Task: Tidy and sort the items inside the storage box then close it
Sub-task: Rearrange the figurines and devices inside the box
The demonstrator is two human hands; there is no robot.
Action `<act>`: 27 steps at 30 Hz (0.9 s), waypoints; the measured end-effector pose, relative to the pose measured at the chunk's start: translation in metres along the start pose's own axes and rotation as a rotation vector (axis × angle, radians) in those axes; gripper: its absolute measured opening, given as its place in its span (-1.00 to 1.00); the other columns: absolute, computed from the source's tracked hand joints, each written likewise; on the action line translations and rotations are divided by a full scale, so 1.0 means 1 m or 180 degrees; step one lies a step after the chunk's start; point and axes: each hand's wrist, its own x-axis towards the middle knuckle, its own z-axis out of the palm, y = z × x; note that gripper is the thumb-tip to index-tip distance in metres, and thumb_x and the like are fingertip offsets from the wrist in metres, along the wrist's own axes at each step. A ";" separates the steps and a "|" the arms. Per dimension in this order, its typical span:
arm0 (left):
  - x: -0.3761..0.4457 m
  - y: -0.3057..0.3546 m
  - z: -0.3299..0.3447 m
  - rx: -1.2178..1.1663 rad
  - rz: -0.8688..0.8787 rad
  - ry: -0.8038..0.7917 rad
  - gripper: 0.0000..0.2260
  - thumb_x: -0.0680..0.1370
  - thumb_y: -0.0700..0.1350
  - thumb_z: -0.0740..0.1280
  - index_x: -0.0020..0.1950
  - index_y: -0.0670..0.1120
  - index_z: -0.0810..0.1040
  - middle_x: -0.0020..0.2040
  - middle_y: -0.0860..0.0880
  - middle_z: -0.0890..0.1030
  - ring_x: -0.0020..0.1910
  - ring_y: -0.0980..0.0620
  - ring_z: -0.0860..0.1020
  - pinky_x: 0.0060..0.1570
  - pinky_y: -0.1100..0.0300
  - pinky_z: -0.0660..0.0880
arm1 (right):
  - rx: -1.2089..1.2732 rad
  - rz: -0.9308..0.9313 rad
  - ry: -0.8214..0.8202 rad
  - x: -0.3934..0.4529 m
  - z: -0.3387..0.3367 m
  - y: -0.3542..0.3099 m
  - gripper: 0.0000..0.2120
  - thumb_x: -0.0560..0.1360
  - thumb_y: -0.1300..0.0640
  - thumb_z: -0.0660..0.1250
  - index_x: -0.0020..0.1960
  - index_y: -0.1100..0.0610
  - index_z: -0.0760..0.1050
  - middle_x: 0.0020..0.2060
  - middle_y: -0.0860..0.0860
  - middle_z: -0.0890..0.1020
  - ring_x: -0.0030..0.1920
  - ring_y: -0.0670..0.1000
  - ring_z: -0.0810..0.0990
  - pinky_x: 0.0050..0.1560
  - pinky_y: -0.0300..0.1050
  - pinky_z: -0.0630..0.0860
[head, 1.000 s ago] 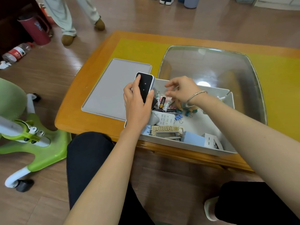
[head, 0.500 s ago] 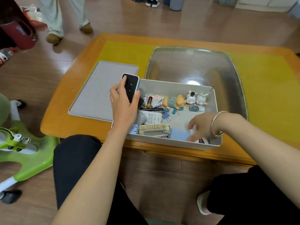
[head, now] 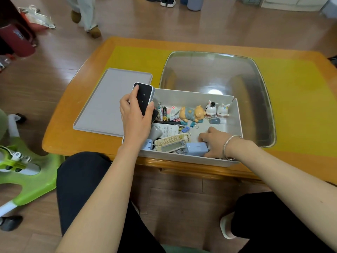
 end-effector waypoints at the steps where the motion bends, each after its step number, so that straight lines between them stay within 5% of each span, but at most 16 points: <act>1: 0.000 0.000 0.000 -0.0002 -0.0006 -0.0004 -0.47 0.60 -0.01 0.26 0.52 -0.04 0.16 0.37 -0.14 0.25 0.32 0.01 0.25 0.22 0.28 0.23 | 0.0026 0.0006 0.0043 0.001 0.000 0.000 -0.50 0.38 -0.13 0.39 0.25 -0.05 0.33 0.11 0.04 0.36 -0.04 0.11 0.51 0.00 -0.05 0.51; 6: 0.000 0.000 -0.001 -0.0011 -0.0013 -0.0021 -0.47 0.60 -0.01 0.26 0.52 -0.04 0.16 0.37 -0.14 0.24 0.33 0.01 0.25 0.22 0.26 0.25 | 0.0243 0.0077 0.0287 0.002 0.002 0.003 -0.55 0.37 -0.01 0.44 0.20 -0.02 0.38 0.10 0.02 0.35 -0.09 0.07 0.47 -0.14 -0.13 0.39; 14: 0.000 0.000 -0.001 -0.0038 -0.0023 -0.0008 -0.47 0.60 -0.01 0.26 0.52 -0.03 0.16 0.38 -0.14 0.24 0.33 0.02 0.25 0.20 0.30 0.24 | 0.0543 0.0166 0.0493 0.007 0.004 0.005 -0.59 0.32 0.16 0.48 0.12 0.01 0.44 0.05 0.03 0.35 0.03 0.09 0.47 0.07 -0.11 0.46; 20: 0.000 0.000 -0.001 -0.0053 -0.0016 -0.0018 -0.47 0.60 -0.01 0.26 0.52 -0.04 0.16 0.37 -0.13 0.24 0.33 0.01 0.26 0.21 0.32 0.24 | 0.0920 0.0035 0.0957 0.003 0.002 0.008 -0.70 0.32 0.24 0.45 -0.10 -0.04 0.41 -0.04 0.01 0.34 -0.02 0.06 0.42 -0.02 -0.24 0.31; 23: -0.001 0.000 -0.002 -0.0072 -0.0024 -0.0025 -0.47 0.60 -0.02 0.26 0.52 -0.04 0.17 0.37 -0.14 0.24 0.33 -0.01 0.26 0.25 0.24 0.28 | 0.1072 -0.0042 0.1205 0.004 -0.002 0.005 -0.76 0.32 0.22 0.47 -0.08 0.05 0.49 -0.03 0.07 0.41 0.03 0.07 0.40 -0.11 -0.31 0.17; 27: -0.001 0.000 -0.002 -0.0101 -0.0023 -0.0026 -0.47 0.60 -0.01 0.26 0.52 -0.04 0.16 0.37 -0.13 0.24 0.34 -0.01 0.26 0.25 0.22 0.29 | 0.1296 -0.0184 0.1568 0.008 -0.010 -0.004 -0.71 0.31 0.18 0.52 -0.01 0.08 0.55 0.02 0.07 0.48 0.08 0.05 0.43 0.01 -0.31 0.22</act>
